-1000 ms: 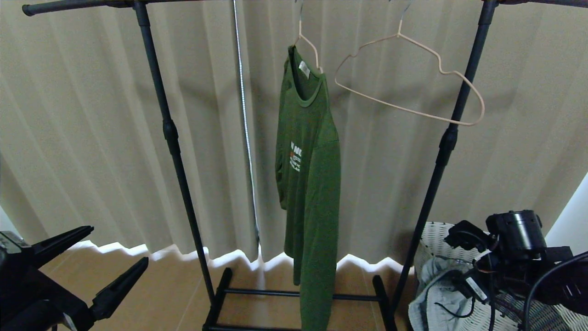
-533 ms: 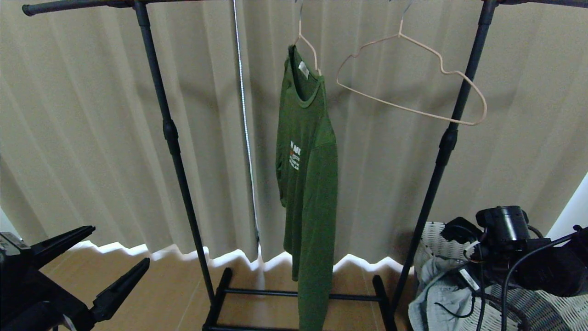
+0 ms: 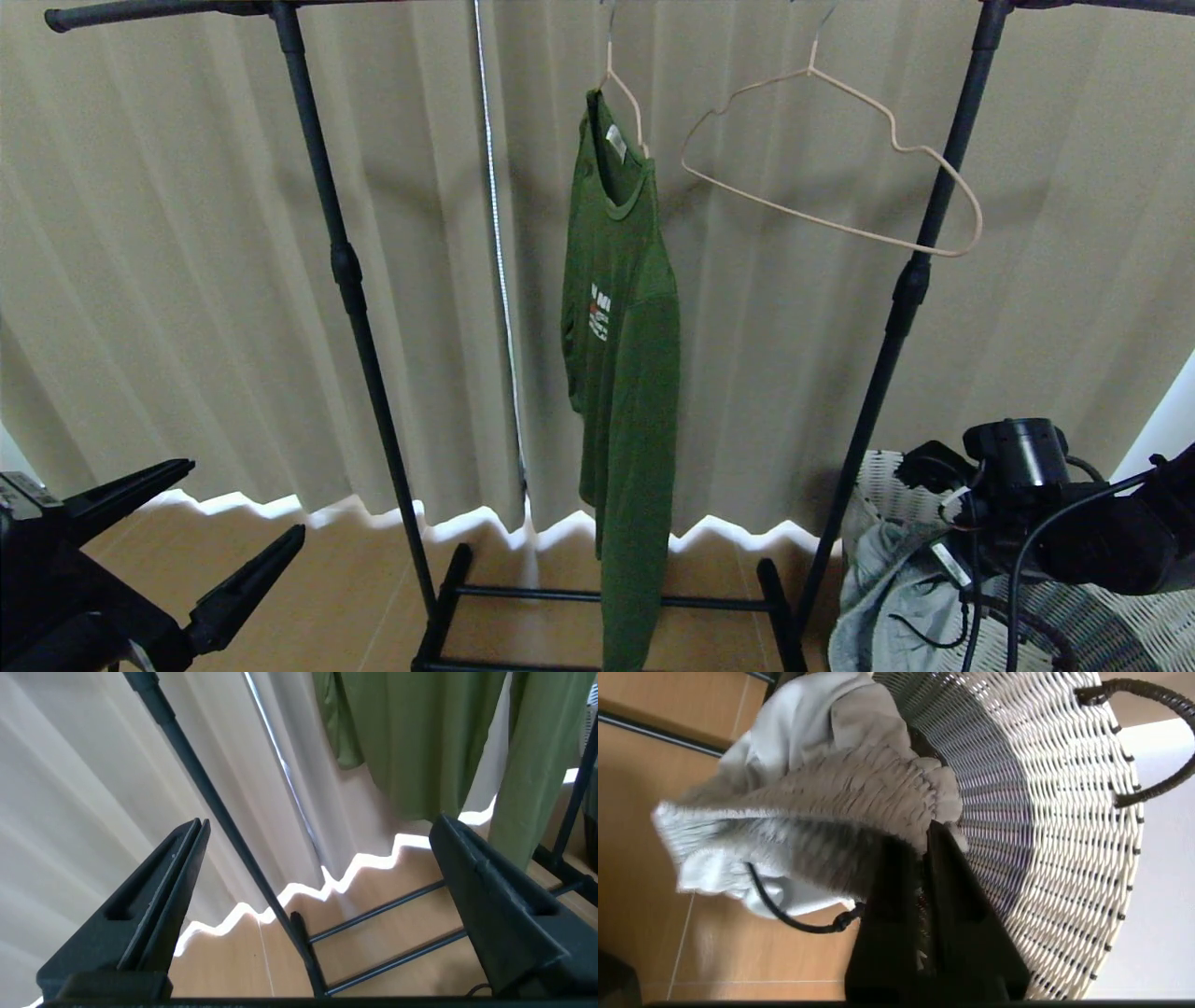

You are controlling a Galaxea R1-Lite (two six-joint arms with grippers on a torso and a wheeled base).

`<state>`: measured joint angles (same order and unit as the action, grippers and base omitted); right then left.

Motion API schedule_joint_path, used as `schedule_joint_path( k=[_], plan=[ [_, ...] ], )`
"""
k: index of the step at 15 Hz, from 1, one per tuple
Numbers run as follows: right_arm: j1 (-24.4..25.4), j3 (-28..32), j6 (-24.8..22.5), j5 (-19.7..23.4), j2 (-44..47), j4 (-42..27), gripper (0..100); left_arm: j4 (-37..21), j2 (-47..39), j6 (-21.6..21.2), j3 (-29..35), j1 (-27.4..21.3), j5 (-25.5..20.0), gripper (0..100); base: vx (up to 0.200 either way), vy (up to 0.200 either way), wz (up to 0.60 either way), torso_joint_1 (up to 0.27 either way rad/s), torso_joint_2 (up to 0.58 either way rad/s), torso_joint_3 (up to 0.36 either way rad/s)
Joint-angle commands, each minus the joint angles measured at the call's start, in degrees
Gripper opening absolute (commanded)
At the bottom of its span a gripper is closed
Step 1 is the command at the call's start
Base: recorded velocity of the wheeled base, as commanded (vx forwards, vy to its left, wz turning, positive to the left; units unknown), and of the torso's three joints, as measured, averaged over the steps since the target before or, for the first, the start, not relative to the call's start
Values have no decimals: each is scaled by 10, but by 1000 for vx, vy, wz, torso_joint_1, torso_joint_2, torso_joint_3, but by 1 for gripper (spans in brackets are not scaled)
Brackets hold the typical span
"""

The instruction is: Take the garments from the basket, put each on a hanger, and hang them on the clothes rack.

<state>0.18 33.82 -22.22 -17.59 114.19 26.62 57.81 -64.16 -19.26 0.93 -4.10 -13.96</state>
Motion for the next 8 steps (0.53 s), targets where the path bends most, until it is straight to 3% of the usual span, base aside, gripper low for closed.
schedule_joint_path(
  k=[1,7,8],
  plan=[
    [0,-5,1,0,-21,2,0,0,-1,0,0,1,0,100,0,0,0,0,0,0],
    [39,-45,3,37,-223,8,0,0,-7,-2,1,-10,1,100,0,0,0,0,0,0],
    [51,-49,2,37,-249,7,0,0,-7,-6,1,-10,1,100,-200,0,0,2,7,2]
  ],
)
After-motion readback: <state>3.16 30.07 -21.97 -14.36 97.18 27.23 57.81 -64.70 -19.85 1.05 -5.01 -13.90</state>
